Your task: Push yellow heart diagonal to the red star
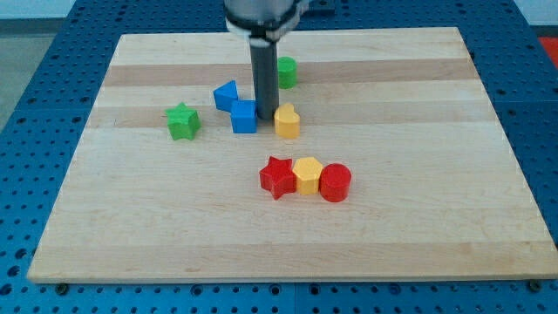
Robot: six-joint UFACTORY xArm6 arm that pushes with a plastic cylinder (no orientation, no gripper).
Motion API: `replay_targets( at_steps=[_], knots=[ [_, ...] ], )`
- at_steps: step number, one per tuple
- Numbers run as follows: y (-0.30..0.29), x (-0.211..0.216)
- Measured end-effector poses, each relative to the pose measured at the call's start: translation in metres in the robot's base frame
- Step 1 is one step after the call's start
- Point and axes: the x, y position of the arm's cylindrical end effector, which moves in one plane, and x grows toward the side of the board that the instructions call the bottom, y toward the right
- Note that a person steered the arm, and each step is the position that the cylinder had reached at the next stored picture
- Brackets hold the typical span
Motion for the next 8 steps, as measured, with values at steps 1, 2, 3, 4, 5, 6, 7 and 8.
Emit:
replay_targets(
  at_steps=[1, 2, 3, 4, 5, 6, 7, 8],
  knots=[
    [0.0, -0.004],
    [0.005, -0.047],
    [0.047, -0.043],
    [0.056, -0.017],
    [0.004, -0.012],
    [-0.019, -0.012],
    [0.017, -0.012],
    [0.055, -0.012]
  ],
)
